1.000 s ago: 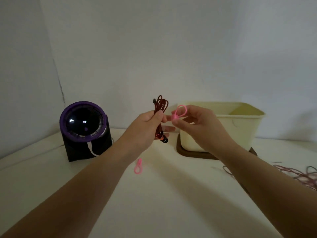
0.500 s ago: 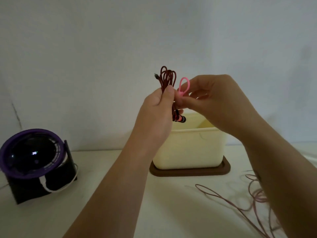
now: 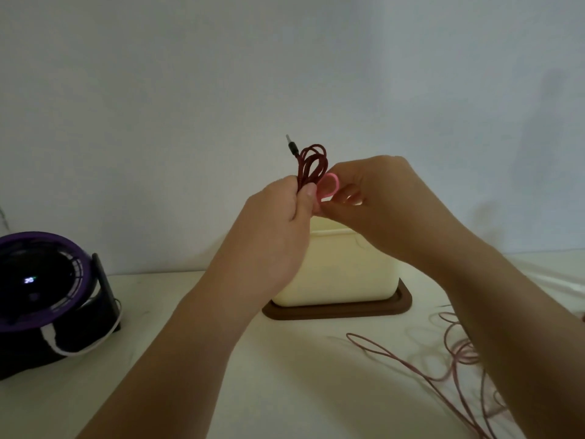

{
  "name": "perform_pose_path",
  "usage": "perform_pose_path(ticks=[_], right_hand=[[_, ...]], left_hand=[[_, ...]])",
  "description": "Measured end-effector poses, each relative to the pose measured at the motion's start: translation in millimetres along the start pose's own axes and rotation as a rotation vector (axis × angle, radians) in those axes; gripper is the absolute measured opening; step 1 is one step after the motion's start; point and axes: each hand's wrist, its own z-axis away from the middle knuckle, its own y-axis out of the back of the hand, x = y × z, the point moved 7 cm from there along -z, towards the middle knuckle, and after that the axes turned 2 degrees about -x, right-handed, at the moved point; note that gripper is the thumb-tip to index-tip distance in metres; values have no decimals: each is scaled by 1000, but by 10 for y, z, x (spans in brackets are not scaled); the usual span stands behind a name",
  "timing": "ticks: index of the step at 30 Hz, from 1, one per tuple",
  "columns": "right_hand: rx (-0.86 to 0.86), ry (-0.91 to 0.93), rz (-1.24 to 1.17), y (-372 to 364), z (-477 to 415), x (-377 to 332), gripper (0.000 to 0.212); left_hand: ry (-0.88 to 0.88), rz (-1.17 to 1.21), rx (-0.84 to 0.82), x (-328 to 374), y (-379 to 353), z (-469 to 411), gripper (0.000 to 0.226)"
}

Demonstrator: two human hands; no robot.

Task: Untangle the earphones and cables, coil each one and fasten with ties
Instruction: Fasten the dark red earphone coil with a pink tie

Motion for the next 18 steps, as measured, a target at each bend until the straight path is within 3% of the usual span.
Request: perform_pose_path(ticks=[10, 12, 14, 18], right_hand=[[-10, -46, 155, -56, 32, -31, 22], [10, -45, 192, -44, 36, -32, 35], [25, -30, 195, -43, 32, -1, 32], [53, -12, 170, -69, 22, 29, 46]], left_hand=[[-121, -374, 86, 99, -45, 46, 22], [-119, -405, 91, 88, -54, 31, 21], [-147, -421, 104, 101, -48, 24, 19], [-188, -374, 105, 117, -11, 18, 23]])
